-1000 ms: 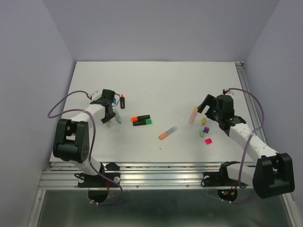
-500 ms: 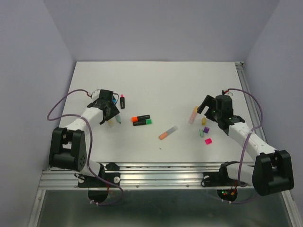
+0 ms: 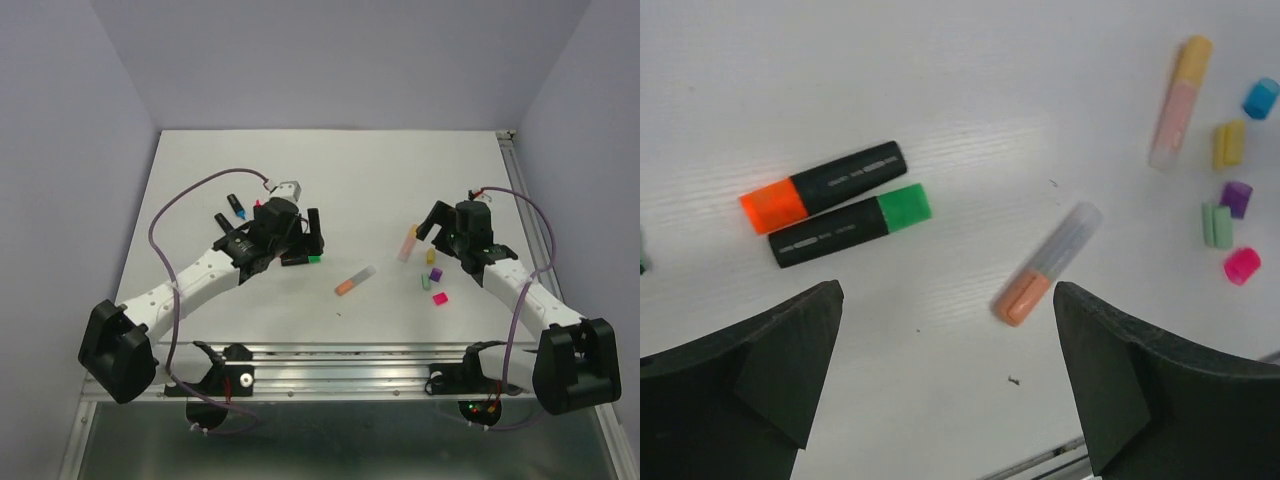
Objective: Open the pen caps
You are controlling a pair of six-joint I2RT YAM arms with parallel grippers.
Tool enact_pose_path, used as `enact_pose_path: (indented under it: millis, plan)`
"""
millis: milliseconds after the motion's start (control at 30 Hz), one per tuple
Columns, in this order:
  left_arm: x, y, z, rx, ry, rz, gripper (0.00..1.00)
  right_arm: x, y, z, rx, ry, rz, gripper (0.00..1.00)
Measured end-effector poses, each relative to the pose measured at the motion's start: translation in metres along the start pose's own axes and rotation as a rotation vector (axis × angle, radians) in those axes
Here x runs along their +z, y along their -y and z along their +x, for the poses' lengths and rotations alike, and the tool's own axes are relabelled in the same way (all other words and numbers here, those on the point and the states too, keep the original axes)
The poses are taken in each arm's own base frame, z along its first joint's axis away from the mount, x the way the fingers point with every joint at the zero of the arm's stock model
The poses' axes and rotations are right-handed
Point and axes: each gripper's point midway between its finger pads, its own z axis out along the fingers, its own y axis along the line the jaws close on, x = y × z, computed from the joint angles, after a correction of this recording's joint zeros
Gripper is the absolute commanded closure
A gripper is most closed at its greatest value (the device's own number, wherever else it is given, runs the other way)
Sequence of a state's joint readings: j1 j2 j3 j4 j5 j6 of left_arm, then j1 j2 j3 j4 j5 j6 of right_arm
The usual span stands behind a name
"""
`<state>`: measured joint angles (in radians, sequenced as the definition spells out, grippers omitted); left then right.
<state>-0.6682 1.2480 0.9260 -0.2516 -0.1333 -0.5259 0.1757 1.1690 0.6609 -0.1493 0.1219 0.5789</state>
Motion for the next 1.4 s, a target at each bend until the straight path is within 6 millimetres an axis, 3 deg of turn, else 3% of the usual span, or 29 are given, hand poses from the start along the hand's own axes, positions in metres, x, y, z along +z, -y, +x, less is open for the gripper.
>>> enact_pose_path:
  millis: [100,200,400,600,867,1200,1400]
  plan:
    - [-0.002,0.034,0.014,0.073,-0.033,0.124,0.01,0.0,0.0,0.0,0.0,-0.001,-0.002,0.0]
    - [0.006,0.051,0.031,0.127,-0.074,0.172,0.01,0.0,0.0,0.0,-0.003,-0.002,-0.003,0.0]
    - [0.043,0.085,0.07,0.278,-0.196,0.17,0.01,0.0,0.0,0.001,-0.005,-0.003,-0.004,0.0]
    - [0.079,0.122,0.087,0.406,-0.236,0.144,0.01,0.0,0.001,0.002,-0.007,-0.007,0.001,0.0]
    - [0.097,0.11,0.118,0.475,-0.326,0.098,0.06,0.0,0.001,0.002,-0.008,-0.008,0.002,0.0]
    - [0.109,0.1,0.135,0.492,-0.377,0.063,0.24,0.0,0.001,0.002,-0.008,-0.009,0.002,0.0]
    - [0.111,0.099,0.134,0.495,-0.372,0.048,0.37,0.0,0.001,0.002,-0.008,-0.009,0.003,0.0]
